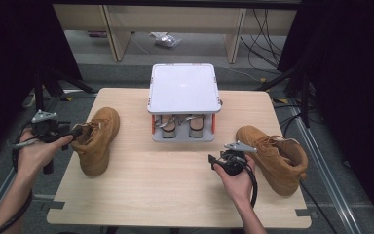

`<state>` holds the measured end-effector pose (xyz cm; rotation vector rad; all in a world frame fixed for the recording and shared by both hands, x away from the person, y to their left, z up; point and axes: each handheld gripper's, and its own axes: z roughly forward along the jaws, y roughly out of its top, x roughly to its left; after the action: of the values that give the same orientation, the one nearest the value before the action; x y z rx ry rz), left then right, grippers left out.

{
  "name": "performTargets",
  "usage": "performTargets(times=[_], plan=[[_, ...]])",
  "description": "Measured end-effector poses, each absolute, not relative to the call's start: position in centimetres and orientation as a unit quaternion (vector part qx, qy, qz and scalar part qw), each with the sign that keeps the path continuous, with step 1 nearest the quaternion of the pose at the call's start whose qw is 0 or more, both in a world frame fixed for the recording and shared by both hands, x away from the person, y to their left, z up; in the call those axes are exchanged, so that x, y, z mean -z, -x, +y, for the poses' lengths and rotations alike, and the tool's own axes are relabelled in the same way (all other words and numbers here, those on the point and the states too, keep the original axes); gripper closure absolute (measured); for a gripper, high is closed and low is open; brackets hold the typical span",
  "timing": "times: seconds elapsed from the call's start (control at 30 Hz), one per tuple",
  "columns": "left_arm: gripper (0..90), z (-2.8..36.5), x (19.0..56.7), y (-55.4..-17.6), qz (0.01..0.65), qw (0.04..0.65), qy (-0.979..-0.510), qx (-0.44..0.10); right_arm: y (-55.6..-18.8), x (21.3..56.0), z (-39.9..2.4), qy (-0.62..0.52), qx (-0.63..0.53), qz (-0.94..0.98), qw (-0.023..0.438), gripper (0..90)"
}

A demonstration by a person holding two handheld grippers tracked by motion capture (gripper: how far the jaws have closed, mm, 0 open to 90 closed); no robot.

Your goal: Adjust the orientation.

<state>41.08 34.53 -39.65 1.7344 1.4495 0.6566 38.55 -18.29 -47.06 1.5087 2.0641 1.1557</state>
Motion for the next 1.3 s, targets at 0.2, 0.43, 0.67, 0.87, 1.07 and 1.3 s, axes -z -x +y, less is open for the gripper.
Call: performTargets(times=[0.2,0.43,0.67,0.87,1.07,1.3], plan=[[52.0,35.0,40.3,-41.8,0.569,0.384,-0.689,-0.233,-38.6,47.1,-18.3,-0.532,-0.405,0.724,0.167,47.8],[54.9,35.0,40.7,-42.5,0.582,0.370,-0.693,-0.209,-38.6,47.4,-18.3,-0.534,-0.400,0.725,0.169,47.5],[59.1,34.8,41.3,-42.8,0.598,0.357,-0.691,-0.194,-38.7,47.6,-18.4,-0.536,-0.401,0.725,0.163,47.4],[63.9,34.8,41.3,-42.7,0.610,0.336,-0.694,-0.187,-38.7,47.7,-18.3,-0.537,-0.397,0.727,0.160,47.4],[64.6,34.8,41.6,-43.2,0.594,0.340,-0.702,-0.197,-38.8,47.8,-18.5,-0.535,-0.398,0.728,0.161,47.6],[67.4,34.3,42.1,-43.2,0.614,0.332,-0.691,-0.189,-38.8,47.9,-18.5,-0.536,-0.395,0.730,0.156,47.5]])
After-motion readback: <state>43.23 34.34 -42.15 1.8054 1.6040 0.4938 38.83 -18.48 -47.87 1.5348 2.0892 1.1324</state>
